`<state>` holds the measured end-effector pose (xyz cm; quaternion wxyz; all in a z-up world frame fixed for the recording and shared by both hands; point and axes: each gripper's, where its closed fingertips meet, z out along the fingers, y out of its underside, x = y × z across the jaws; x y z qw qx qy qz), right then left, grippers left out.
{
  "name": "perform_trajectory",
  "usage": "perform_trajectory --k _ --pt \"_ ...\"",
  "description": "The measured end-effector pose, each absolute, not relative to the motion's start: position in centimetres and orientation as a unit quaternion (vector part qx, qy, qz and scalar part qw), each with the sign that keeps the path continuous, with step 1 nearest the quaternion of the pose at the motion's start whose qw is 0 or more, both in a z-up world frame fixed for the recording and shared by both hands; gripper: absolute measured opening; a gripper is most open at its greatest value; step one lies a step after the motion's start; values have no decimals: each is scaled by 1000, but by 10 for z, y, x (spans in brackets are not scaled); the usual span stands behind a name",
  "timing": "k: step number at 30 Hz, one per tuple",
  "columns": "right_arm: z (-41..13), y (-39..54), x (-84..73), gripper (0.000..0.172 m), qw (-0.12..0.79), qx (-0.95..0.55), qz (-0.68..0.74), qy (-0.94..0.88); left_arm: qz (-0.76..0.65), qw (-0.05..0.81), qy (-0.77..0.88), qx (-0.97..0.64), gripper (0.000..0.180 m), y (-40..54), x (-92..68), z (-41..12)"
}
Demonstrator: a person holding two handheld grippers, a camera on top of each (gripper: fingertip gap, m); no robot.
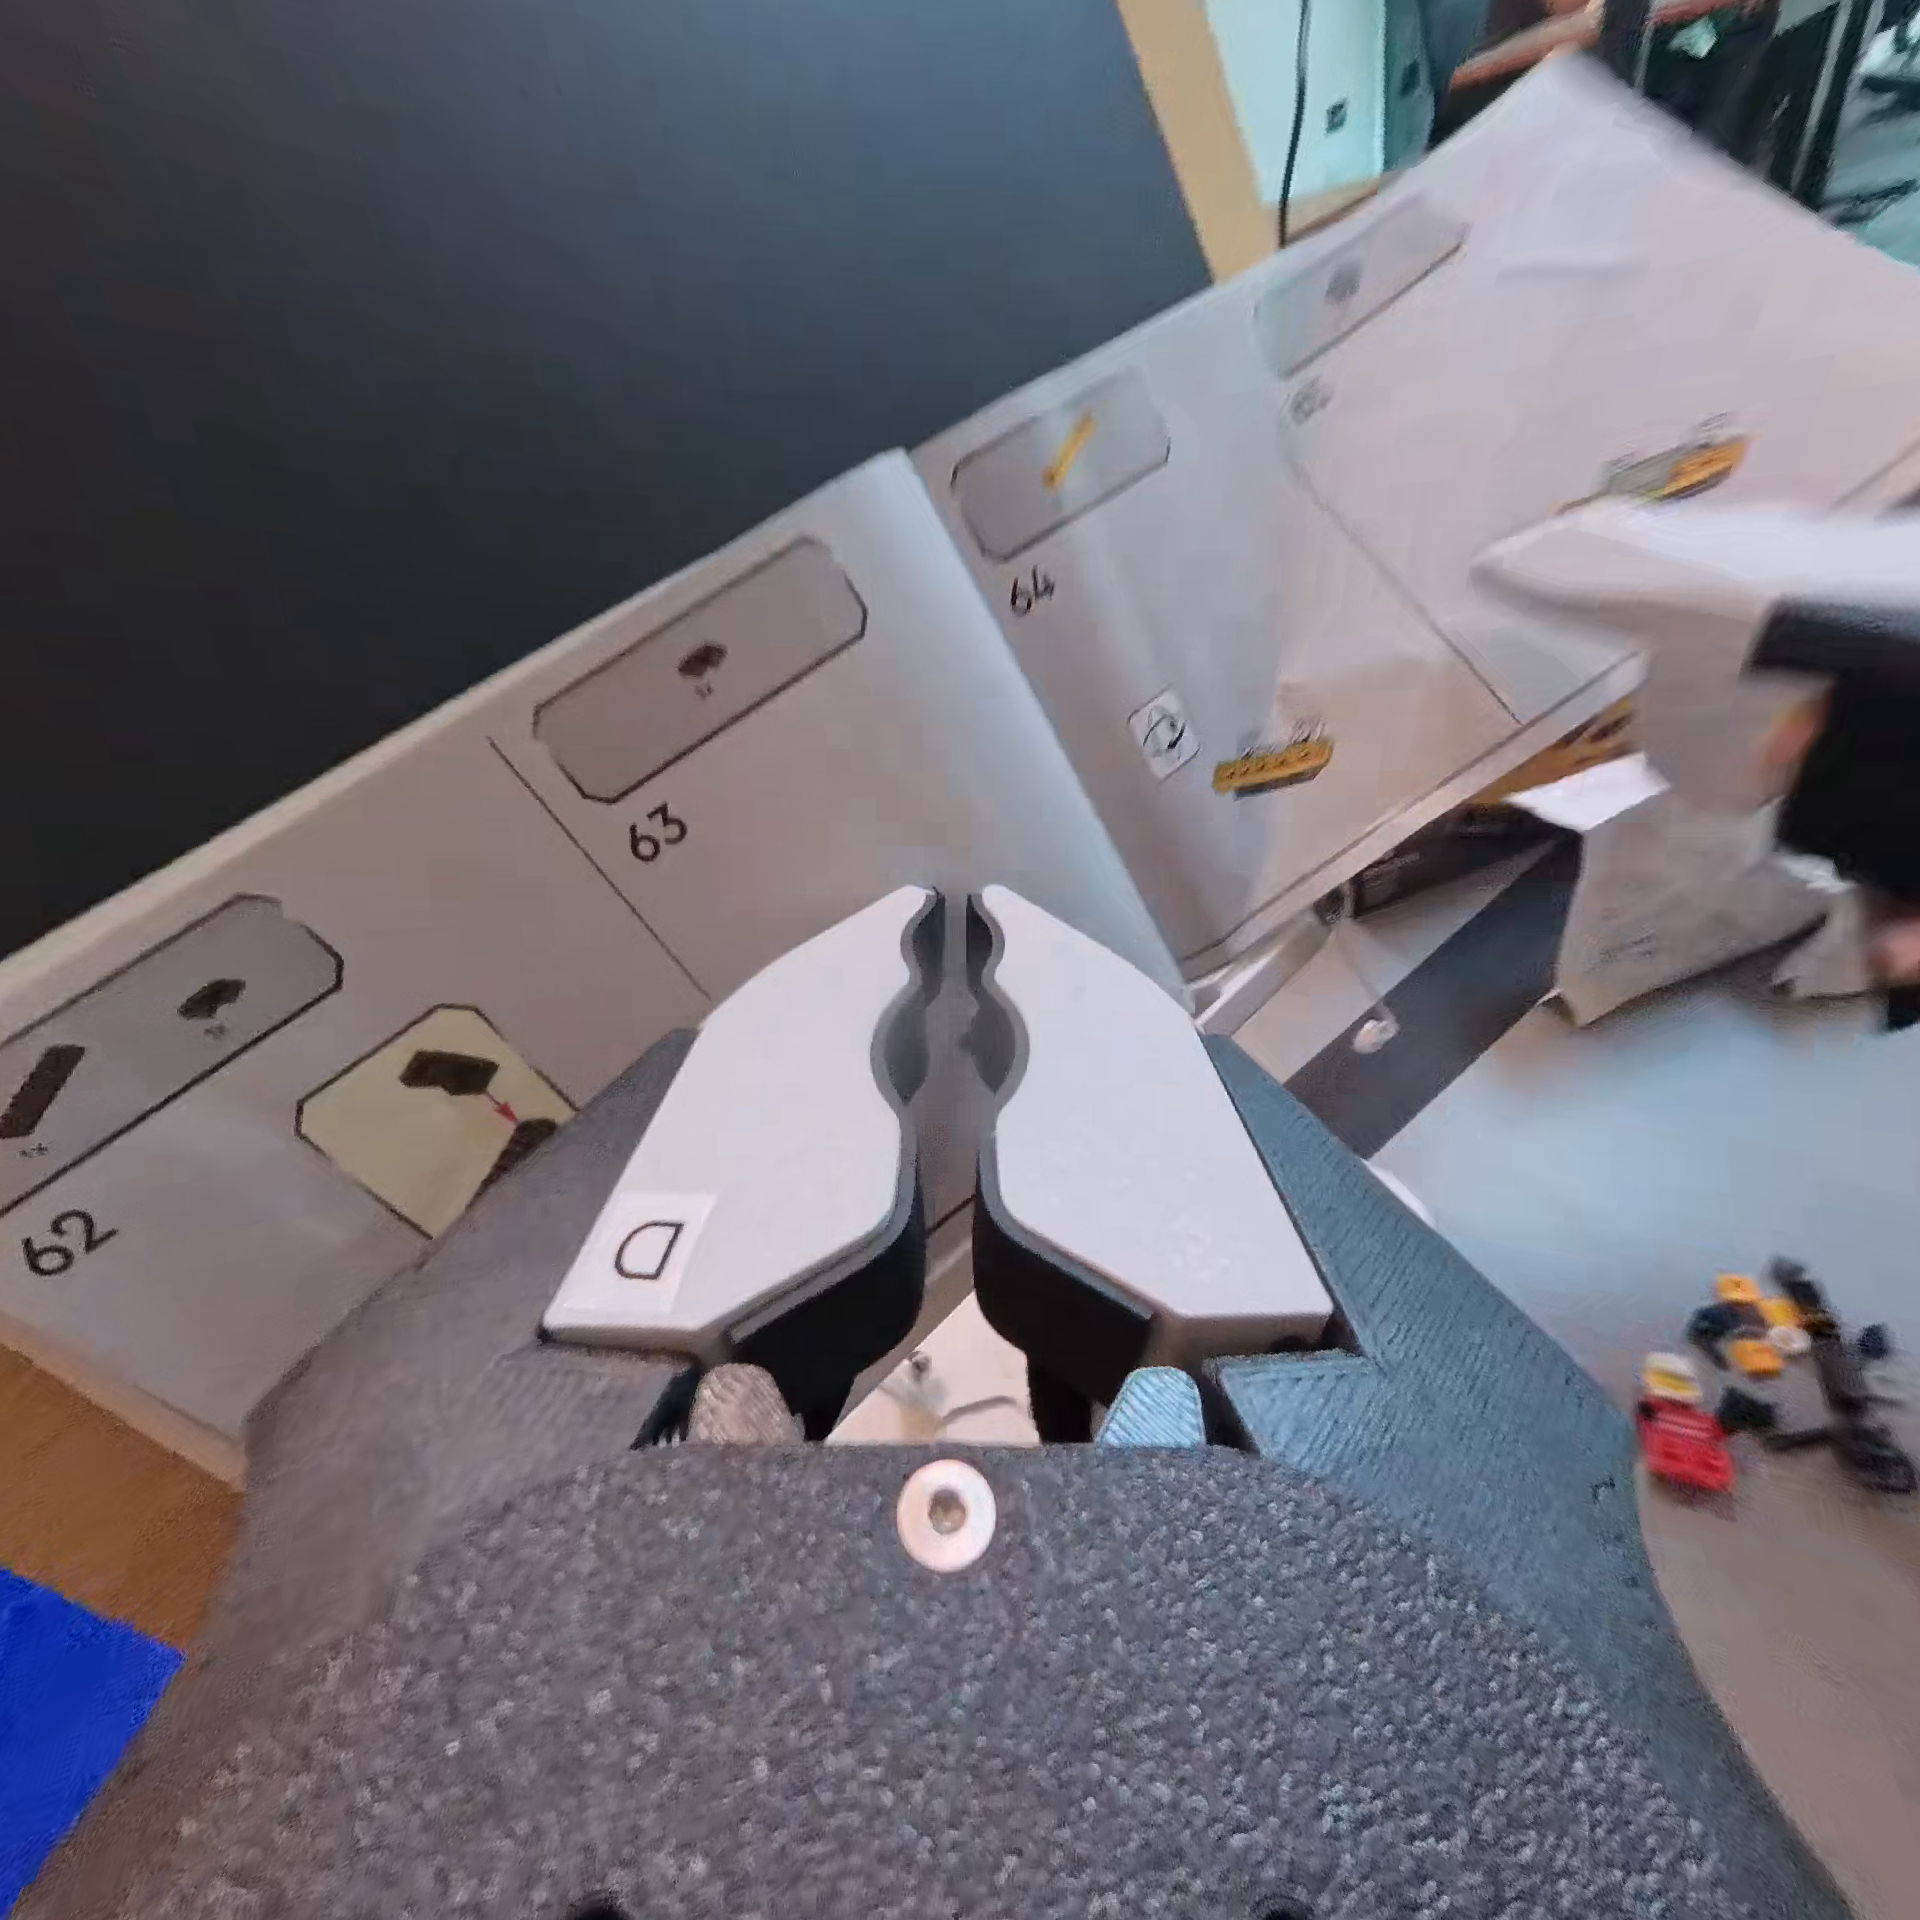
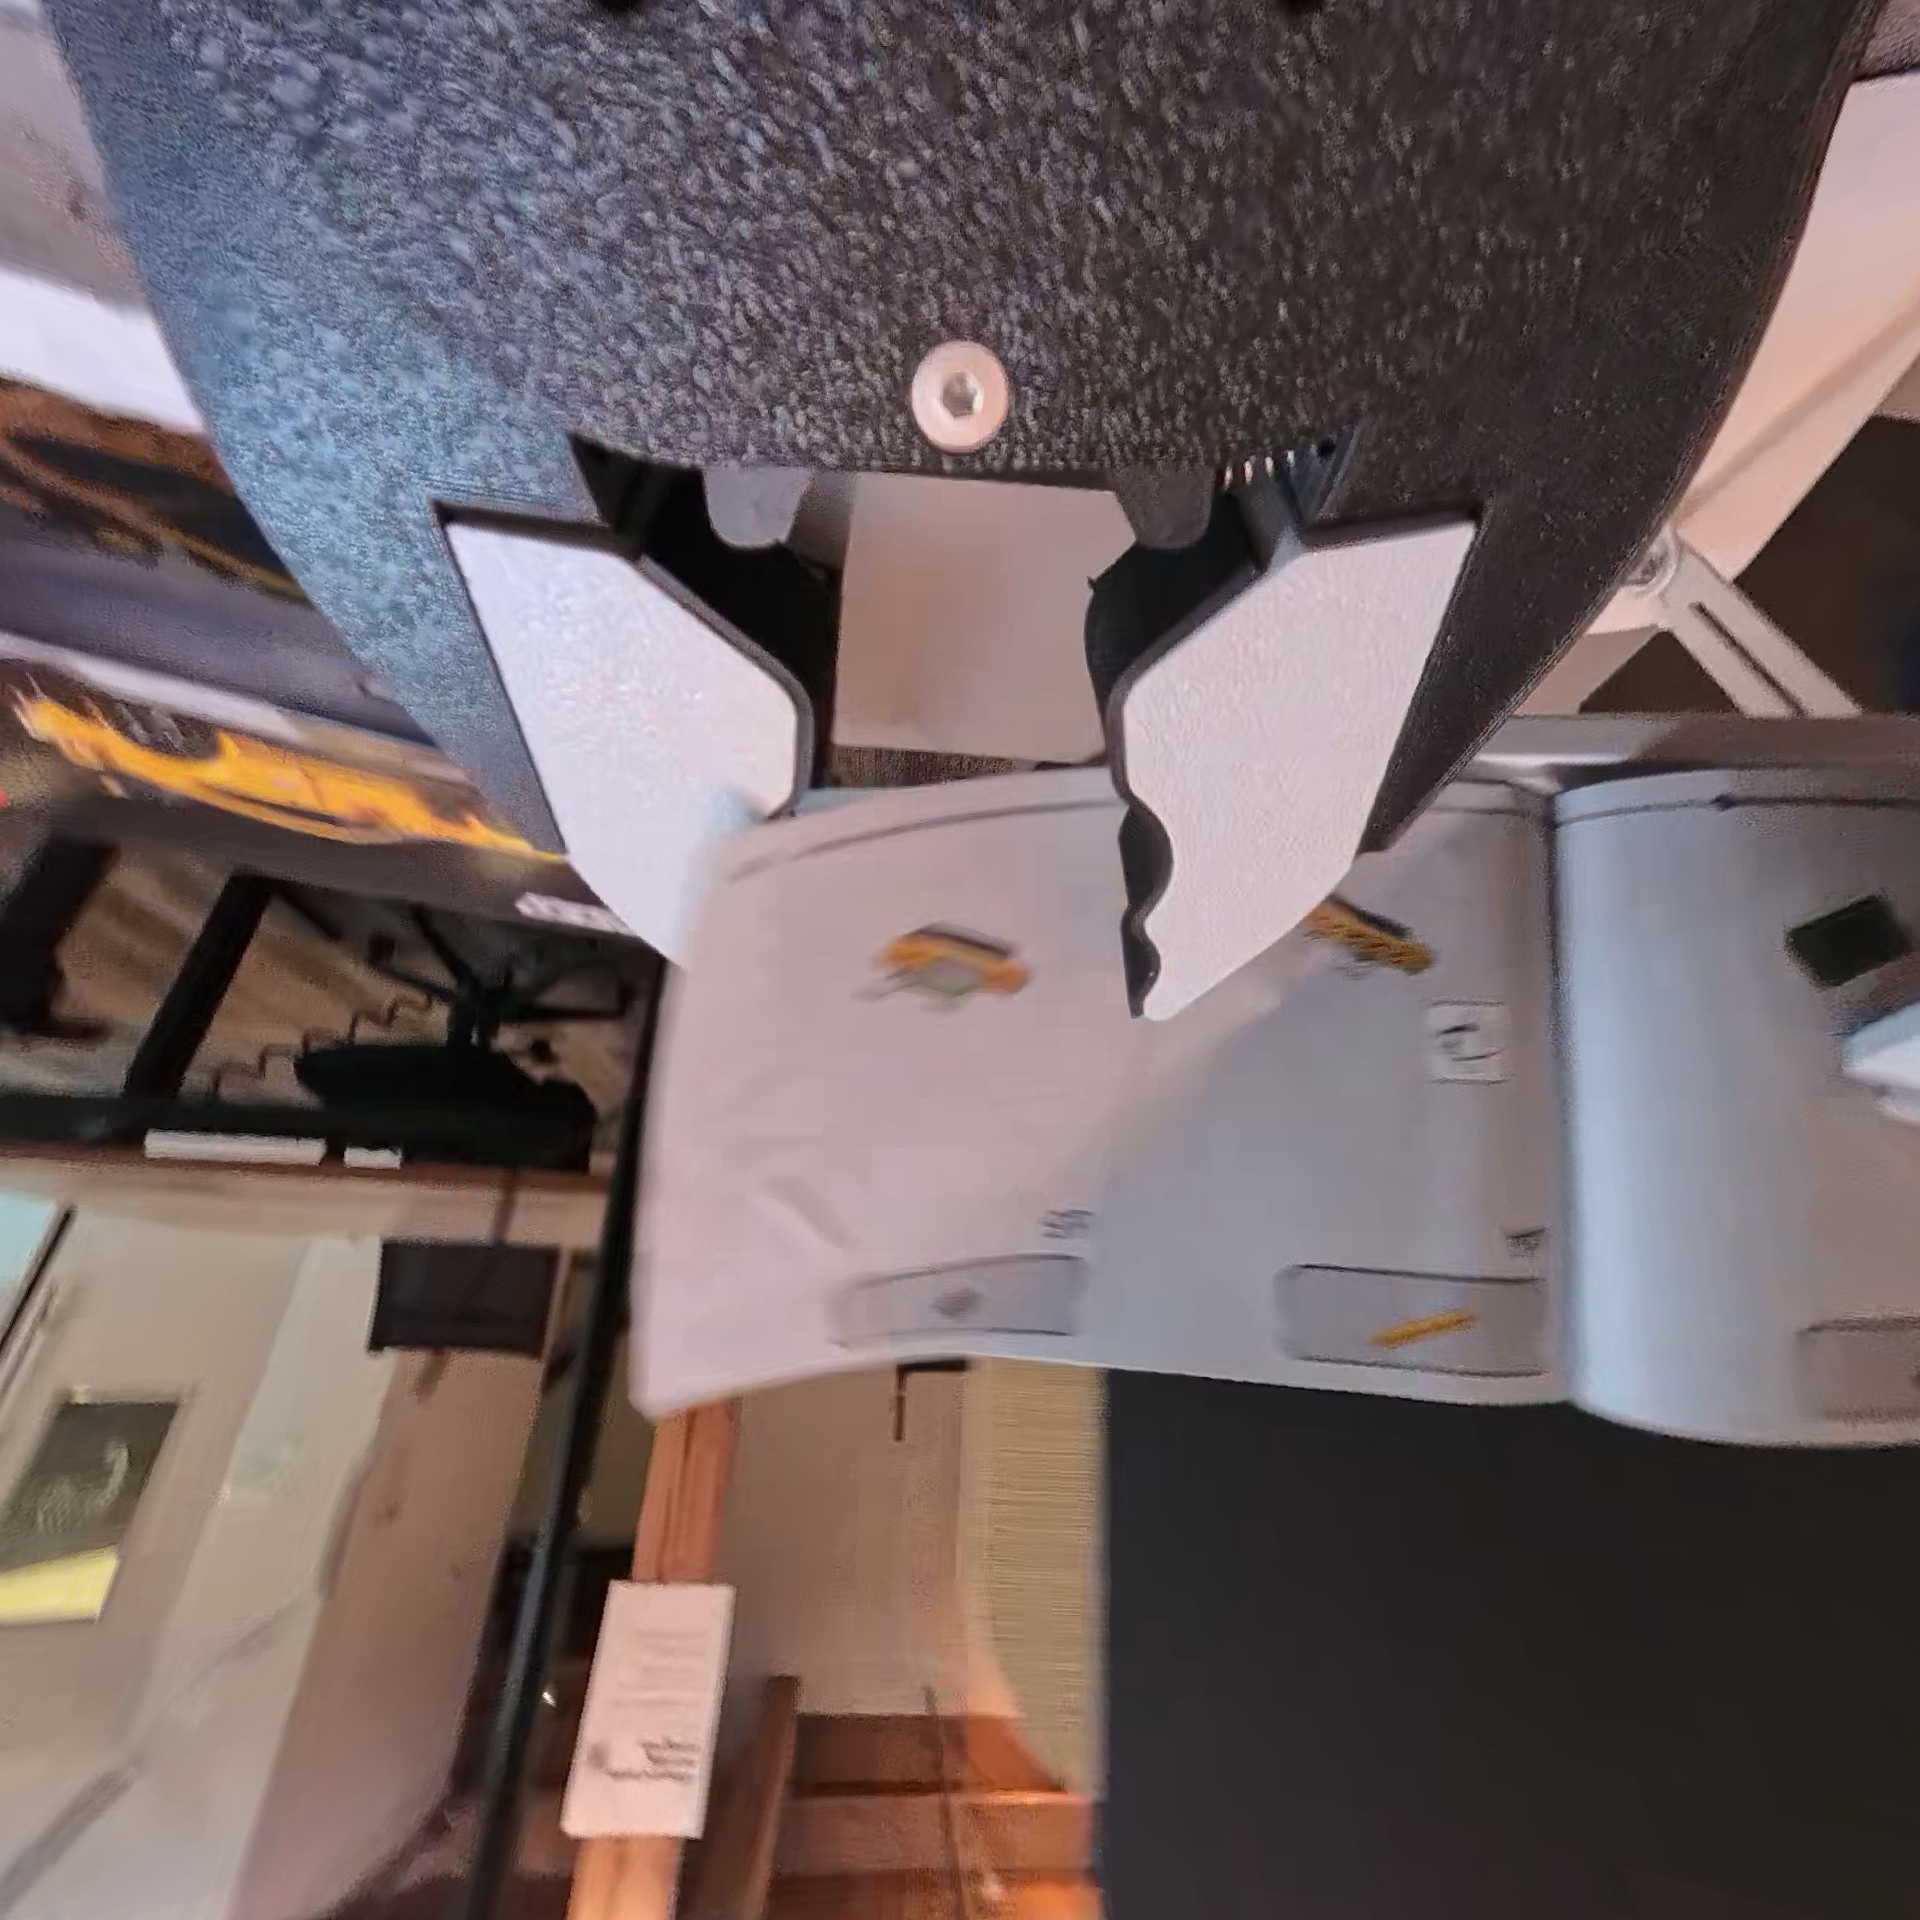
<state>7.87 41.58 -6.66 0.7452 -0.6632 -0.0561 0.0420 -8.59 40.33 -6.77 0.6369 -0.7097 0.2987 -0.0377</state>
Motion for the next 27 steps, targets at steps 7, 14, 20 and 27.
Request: perform_trajectory --k 7,14,20,27 --pt "-42 391 145 56 777 -629 15 6 29 634 299 -713 2 403 -112 -83" --pt "-48 375 25 64 758 -616 -27 -210 9 639 245 -729 3 390 -145 -91" --pt "-88 377 -71 86 707 -635 -24 -310 -2 650 206 -732 4 374 -173 -96" --pt "-83 392 -112 106 695 -650 -43 -306 1 679 167 -715 2 358 -194 -88"
